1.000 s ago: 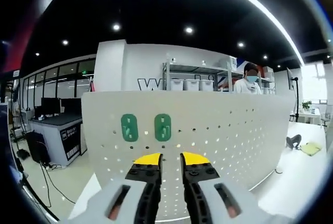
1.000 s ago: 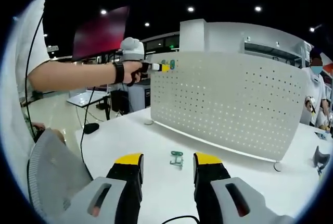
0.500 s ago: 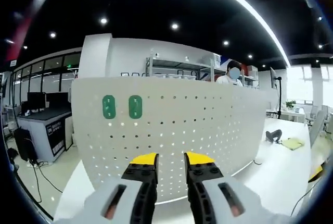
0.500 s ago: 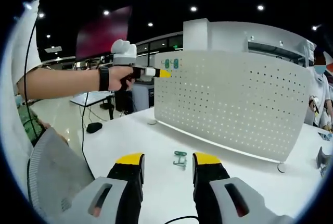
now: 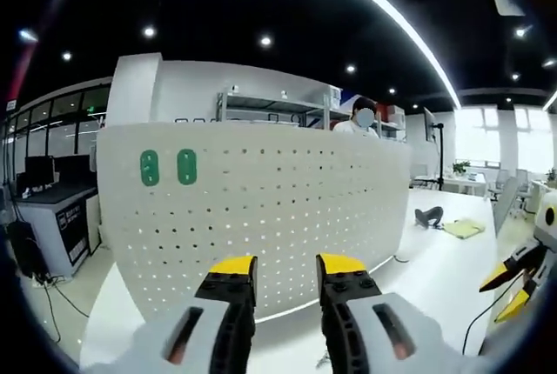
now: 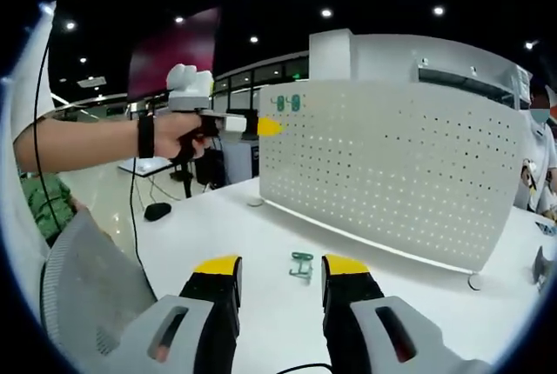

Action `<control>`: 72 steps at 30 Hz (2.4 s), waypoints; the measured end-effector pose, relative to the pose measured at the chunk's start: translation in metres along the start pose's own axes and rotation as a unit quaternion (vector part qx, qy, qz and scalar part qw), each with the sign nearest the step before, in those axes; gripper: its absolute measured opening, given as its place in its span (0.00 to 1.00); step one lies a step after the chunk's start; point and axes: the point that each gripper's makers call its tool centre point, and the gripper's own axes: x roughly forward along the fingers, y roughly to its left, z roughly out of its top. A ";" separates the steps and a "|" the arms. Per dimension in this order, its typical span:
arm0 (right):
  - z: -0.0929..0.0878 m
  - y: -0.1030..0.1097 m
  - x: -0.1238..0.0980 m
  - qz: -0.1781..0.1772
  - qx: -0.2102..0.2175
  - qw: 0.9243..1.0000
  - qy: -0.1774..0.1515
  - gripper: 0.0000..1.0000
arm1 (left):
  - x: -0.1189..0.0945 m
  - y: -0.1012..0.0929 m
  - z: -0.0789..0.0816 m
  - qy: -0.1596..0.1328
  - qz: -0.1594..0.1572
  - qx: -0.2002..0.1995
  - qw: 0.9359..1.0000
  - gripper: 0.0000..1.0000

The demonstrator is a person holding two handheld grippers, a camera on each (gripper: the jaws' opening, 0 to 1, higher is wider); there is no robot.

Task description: Insert the hook assembly into the mounting plate slot until the hook locks in place.

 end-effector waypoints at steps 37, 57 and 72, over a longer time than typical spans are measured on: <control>-0.041 -0.007 0.052 0.018 0.018 0.998 0.065 0.35 | -0.054 -0.069 -0.093 0.101 -0.109 -0.055 0.987 0.59; -0.072 -0.021 0.097 0.009 0.032 0.992 0.122 0.27 | -0.069 -0.077 -0.121 0.129 -0.109 -0.077 0.983 0.61; -0.095 -0.032 0.124 0.002 0.050 0.988 0.146 0.24 | -0.068 -0.083 -0.132 0.144 -0.114 -0.084 0.980 0.63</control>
